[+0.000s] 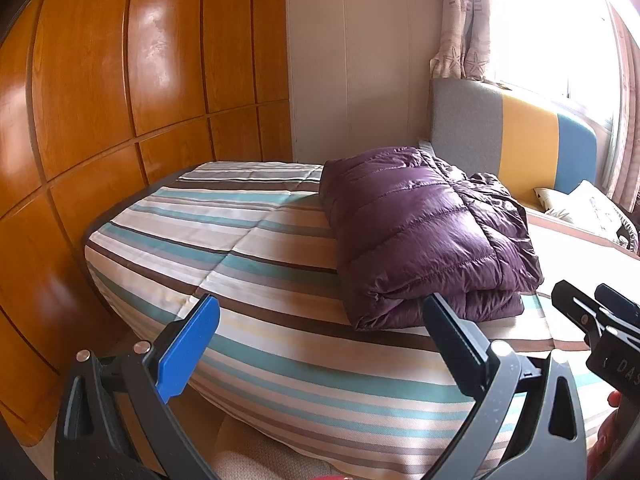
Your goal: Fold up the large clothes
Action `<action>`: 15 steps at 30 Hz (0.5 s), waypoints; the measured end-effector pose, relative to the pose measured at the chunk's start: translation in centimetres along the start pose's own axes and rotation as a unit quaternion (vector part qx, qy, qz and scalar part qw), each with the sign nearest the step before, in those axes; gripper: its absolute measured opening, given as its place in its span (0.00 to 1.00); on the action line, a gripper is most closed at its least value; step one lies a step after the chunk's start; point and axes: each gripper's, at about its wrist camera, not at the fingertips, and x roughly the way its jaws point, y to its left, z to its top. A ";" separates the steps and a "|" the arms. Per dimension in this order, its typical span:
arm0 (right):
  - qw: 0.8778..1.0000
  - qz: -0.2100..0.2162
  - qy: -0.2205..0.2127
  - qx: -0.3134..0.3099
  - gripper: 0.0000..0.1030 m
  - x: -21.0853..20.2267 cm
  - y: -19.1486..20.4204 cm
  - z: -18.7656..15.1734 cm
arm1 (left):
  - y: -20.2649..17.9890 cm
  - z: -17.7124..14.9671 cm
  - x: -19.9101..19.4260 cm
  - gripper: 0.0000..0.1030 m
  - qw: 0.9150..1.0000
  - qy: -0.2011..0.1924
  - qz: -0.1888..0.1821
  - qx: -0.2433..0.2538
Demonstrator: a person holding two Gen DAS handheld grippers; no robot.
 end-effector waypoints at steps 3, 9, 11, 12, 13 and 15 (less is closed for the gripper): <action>1.000 0.001 0.004 0.001 0.91 0.2 -0.1 0.0 | 0.0 0.0 0.0 0.98 1.000 0.002 0.000 -0.002; 1.000 0.002 0.007 0.003 0.91 0.4 -0.1 -0.1 | 0.0 -0.2 0.1 0.98 1.000 0.004 -0.001 -0.003; 1.000 0.001 0.006 0.002 0.91 0.4 0.0 -0.1 | 0.0 -0.2 0.2 0.98 1.000 0.005 -0.002 -0.002; 1.000 0.000 0.004 0.002 0.91 0.4 0.0 -0.1 | 0.0 -0.2 0.1 0.98 1.000 0.005 -0.003 -0.002; 1.000 0.000 0.004 0.002 0.91 0.3 0.0 -0.1 | -0.1 -0.2 0.1 0.98 1.000 0.005 -0.003 -0.002; 1.000 0.000 0.005 0.003 0.91 0.4 0.0 -0.1 | 0.0 -0.2 0.1 0.98 1.000 0.006 -0.005 -0.002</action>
